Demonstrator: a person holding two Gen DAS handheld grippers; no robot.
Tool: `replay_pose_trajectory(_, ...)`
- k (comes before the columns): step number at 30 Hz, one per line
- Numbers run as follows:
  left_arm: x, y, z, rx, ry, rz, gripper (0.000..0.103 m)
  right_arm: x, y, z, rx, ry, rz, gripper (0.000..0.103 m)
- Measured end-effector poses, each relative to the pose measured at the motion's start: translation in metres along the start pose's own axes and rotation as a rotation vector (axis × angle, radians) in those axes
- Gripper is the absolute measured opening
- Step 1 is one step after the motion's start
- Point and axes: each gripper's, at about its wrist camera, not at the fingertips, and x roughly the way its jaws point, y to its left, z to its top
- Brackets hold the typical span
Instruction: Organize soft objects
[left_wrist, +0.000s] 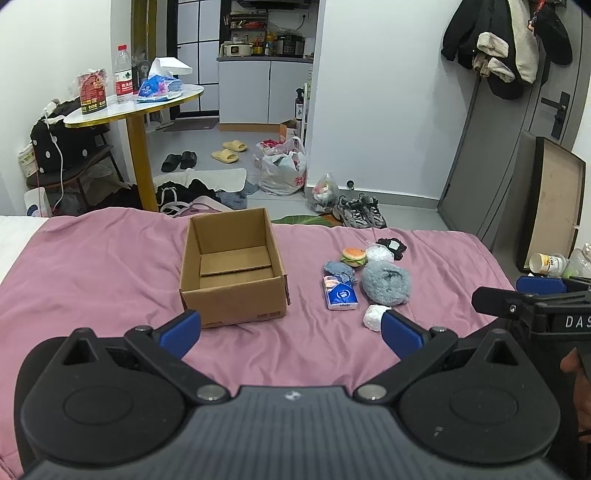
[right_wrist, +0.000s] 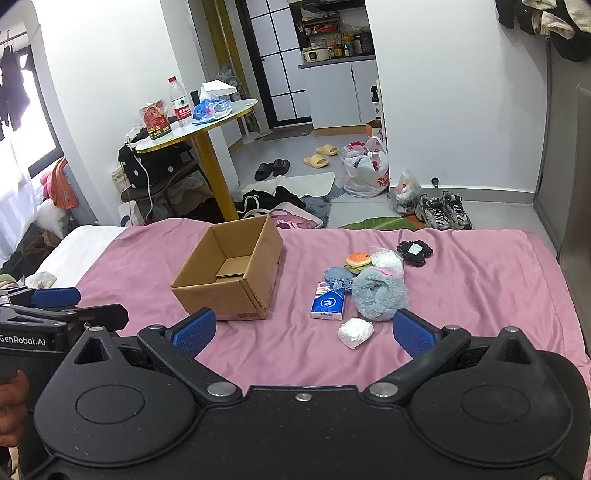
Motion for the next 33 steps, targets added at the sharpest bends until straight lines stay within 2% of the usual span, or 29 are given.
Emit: replay_pose_trajectory(33,-0.0023,0.0007,0.0037,0.004,-0.008,0.001,0.103,-0.0024,-0.0082,-0.0006,0.007,-0.018,-0.006,0.103)
